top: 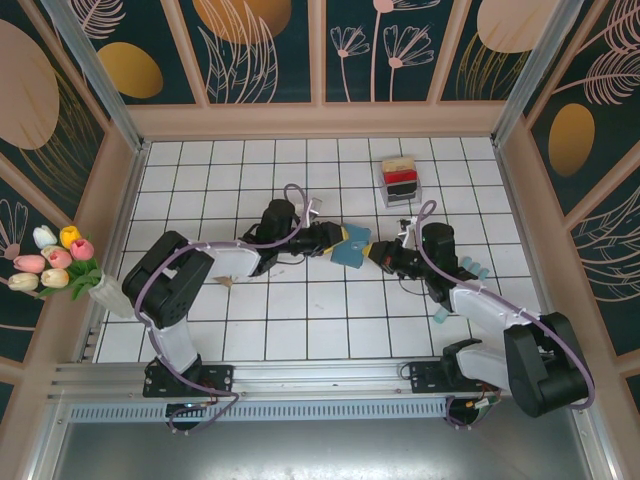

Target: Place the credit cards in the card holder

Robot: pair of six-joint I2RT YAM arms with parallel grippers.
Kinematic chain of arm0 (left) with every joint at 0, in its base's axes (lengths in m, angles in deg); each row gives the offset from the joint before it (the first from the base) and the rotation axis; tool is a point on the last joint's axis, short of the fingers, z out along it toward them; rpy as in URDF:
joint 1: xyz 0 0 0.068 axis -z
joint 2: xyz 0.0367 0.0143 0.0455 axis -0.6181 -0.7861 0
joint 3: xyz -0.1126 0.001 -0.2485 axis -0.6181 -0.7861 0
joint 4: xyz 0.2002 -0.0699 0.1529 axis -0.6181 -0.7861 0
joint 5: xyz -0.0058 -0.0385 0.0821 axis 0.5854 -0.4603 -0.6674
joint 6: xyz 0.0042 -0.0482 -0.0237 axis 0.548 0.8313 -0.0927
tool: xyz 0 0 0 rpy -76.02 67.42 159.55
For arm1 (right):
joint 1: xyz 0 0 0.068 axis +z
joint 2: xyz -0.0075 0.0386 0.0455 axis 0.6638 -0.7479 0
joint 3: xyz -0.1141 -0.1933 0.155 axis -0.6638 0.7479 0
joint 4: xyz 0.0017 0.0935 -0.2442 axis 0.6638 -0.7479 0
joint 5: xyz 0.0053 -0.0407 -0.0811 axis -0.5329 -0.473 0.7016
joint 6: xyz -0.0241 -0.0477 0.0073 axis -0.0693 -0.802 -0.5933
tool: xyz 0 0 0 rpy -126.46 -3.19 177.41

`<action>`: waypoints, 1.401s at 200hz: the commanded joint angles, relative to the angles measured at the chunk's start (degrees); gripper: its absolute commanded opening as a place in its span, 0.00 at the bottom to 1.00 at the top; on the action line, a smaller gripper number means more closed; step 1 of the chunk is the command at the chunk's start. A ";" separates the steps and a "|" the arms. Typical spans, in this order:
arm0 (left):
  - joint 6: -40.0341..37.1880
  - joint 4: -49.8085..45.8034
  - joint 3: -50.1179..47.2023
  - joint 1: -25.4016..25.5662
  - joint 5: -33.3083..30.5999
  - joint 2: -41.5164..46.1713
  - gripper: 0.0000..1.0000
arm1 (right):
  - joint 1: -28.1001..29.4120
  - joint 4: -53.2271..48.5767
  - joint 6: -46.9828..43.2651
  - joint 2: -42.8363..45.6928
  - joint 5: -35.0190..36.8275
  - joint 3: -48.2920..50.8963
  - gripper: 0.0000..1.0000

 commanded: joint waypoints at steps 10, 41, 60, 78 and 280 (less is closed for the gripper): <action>0.07 4.45 -1.37 0.05 0.86 2.86 0.15 | -0.48 -2.93 -2.04 -2.25 3.37 -2.81 0.04; -2.00 2.24 -1.76 0.08 -2.10 3.58 0.00 | -0.10 -16.02 -4.95 -2.98 13.64 -7.50 0.23; -5.58 -6.24 -0.80 0.05 -7.49 3.40 0.00 | 1.80 -23.57 -7.84 -3.11 22.03 -10.92 0.34; -5.70 -9.96 -0.83 0.14 -10.93 2.35 0.00 | 5.23 -27.30 -9.86 -5.07 27.08 -13.75 0.41; 1.21 -3.70 -2.90 1.94 -10.30 -1.60 0.00 | 21.44 -36.27 -16.34 -35.82 39.79 -28.39 0.42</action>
